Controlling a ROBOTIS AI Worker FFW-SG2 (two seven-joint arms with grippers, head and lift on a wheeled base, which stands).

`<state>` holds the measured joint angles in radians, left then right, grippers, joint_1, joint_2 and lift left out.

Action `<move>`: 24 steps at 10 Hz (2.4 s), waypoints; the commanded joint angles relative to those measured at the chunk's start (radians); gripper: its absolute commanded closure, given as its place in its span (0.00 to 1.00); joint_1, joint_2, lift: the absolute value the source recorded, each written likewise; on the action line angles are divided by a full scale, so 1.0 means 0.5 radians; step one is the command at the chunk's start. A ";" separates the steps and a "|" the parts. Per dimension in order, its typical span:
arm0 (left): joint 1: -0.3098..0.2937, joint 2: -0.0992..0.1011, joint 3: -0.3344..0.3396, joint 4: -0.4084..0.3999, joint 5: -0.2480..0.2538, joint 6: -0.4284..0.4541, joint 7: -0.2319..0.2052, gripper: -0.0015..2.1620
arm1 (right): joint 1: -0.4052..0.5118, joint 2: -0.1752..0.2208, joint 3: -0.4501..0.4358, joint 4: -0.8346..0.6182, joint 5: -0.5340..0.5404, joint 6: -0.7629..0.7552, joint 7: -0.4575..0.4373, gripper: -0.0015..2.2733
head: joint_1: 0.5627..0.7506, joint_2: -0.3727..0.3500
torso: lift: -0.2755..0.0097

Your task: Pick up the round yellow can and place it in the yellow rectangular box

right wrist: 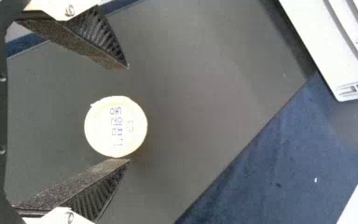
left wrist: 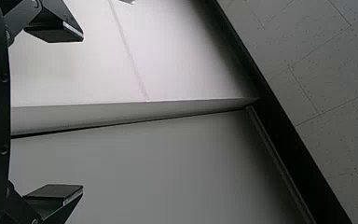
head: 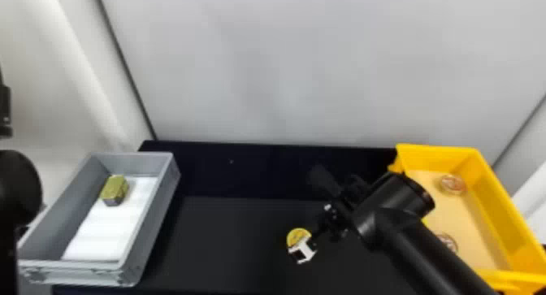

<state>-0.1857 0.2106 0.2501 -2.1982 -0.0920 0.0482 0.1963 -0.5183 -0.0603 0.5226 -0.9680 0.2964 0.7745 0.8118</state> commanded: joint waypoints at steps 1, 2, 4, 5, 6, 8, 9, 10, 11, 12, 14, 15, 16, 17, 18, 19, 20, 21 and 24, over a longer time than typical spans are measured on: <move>0.000 -0.010 -0.006 0.000 0.000 -0.004 0.000 0.06 | 0.012 -0.008 0.005 0.031 0.000 -0.045 0.003 0.02 | 0.70 0.59 | 0.96; -0.003 -0.010 -0.015 0.000 0.000 -0.007 0.000 0.06 | 0.009 -0.008 0.005 0.061 -0.013 -0.079 0.003 0.03 | 0.70 0.59 | 0.96; -0.003 -0.016 -0.018 0.000 0.000 -0.007 0.000 0.06 | 0.012 -0.011 0.026 0.080 -0.010 -0.119 0.000 0.03 | 0.70 0.59 | 0.96; -0.003 -0.019 -0.021 0.000 0.000 -0.007 0.000 0.06 | 0.009 -0.020 0.051 0.083 0.009 -0.134 -0.003 0.03 | 0.70 0.59 | 0.96; -0.003 -0.022 -0.021 0.000 0.000 -0.007 0.000 0.06 | 0.009 -0.027 0.060 0.092 0.021 -0.146 -0.006 0.03 | 0.70 0.59 | 0.96; 0.000 -0.025 -0.025 0.000 0.000 -0.007 0.000 0.06 | 0.009 -0.033 0.072 0.101 0.030 -0.171 -0.006 0.03 | 0.70 0.59 | 0.96; -0.003 -0.025 -0.025 0.000 0.000 -0.004 0.000 0.06 | 0.009 -0.036 0.072 0.107 0.033 -0.180 -0.009 0.03 | 0.70 0.59 | 0.96; -0.003 -0.025 -0.031 0.003 0.000 -0.004 -0.003 0.06 | 0.009 -0.036 0.075 0.132 0.033 -0.199 -0.012 0.03 | 0.70 0.59 | 0.96; -0.003 -0.025 -0.031 0.003 0.000 -0.004 -0.006 0.06 | 0.009 -0.036 0.081 0.153 0.033 -0.223 -0.021 0.03 | 0.70 0.59 | 0.96; -0.003 -0.028 -0.034 0.003 0.000 -0.007 -0.009 0.06 | 0.009 -0.036 0.084 0.178 0.033 -0.238 -0.034 0.05 | 0.70 0.59 | 0.96; -0.003 -0.031 -0.034 0.003 0.000 -0.007 -0.012 0.06 | 0.015 -0.033 0.072 0.227 0.030 -0.303 -0.058 0.09 | 0.70 0.59 | 0.96; 0.000 -0.031 -0.031 0.003 0.000 -0.007 -0.012 0.06 | 0.030 -0.030 0.060 0.218 0.030 -0.331 -0.098 0.15 | 0.70 0.59 | 0.96; 0.003 -0.031 -0.031 0.003 0.000 -0.007 -0.012 0.06 | 0.040 -0.033 0.044 0.190 0.030 -0.327 -0.126 0.29 | 0.70 0.59 | 0.96; 0.003 -0.031 -0.031 0.003 0.000 -0.004 -0.015 0.06 | 0.040 -0.039 0.044 0.181 0.030 -0.327 -0.126 0.30 | 0.70 0.59 | 0.96; 0.003 -0.031 -0.028 0.003 0.000 -0.001 -0.015 0.06 | 0.043 -0.039 0.038 0.172 0.033 -0.327 -0.126 0.30 | 0.70 0.59 | 0.96; 0.003 -0.031 -0.028 0.003 0.000 0.002 -0.015 0.06 | 0.046 -0.042 0.038 0.163 0.033 -0.324 -0.119 0.30 | 0.70 0.59 | 0.96; 0.006 -0.031 -0.025 0.003 0.000 0.002 -0.015 0.06 | 0.052 -0.045 0.029 0.150 0.046 -0.312 -0.113 0.30 | 0.70 0.59 | 0.96; 0.009 -0.031 -0.021 0.000 0.000 0.002 -0.018 0.06 | 0.070 -0.051 0.020 0.095 0.067 -0.281 -0.095 0.30 | 0.70 0.59 | 0.96; 0.022 -0.025 -0.006 -0.012 0.000 0.011 -0.018 0.06 | 0.141 -0.097 -0.026 -0.215 0.165 -0.143 -0.046 0.30 | 0.70 0.59 | 0.96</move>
<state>-0.1769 0.1956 0.2437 -2.2020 -0.0920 0.0511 0.1872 -0.4635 -0.0984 0.5184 -1.0059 0.3583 0.6731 0.7828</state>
